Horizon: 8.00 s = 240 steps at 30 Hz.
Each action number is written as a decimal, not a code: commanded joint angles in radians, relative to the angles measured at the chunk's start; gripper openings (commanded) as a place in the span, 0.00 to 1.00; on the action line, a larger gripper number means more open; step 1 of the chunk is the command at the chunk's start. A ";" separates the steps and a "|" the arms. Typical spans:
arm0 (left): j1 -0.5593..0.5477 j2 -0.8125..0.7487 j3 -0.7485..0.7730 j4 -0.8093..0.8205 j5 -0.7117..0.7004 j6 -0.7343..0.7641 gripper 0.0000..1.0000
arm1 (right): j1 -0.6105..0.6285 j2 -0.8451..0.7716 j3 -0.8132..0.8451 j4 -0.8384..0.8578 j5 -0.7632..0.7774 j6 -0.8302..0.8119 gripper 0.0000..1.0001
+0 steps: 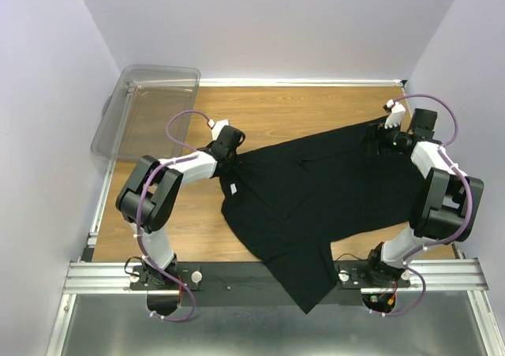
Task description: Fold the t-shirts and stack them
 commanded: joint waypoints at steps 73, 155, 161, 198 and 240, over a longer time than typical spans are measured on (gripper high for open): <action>0.225 -1.431 -0.219 0.046 0.638 0.622 0.92 | 1.764 -0.050 -0.307 -0.049 0.431 -0.376 0.35; -0.578 -0.836 -0.416 -0.009 0.556 1.421 0.00 | 0.744 -0.321 -0.080 -0.435 0.172 -0.372 1.00; -0.578 -0.896 -0.440 -0.017 0.549 1.435 0.00 | 0.199 -0.377 -0.131 -0.724 0.390 -1.043 0.95; -0.578 -1.014 -0.514 0.034 0.517 1.360 0.00 | -0.397 -0.224 -0.346 -0.531 0.542 -1.569 0.52; -0.569 -1.073 -0.537 0.069 0.484 1.358 0.00 | -0.397 -0.247 -0.252 -0.723 0.413 -1.592 0.59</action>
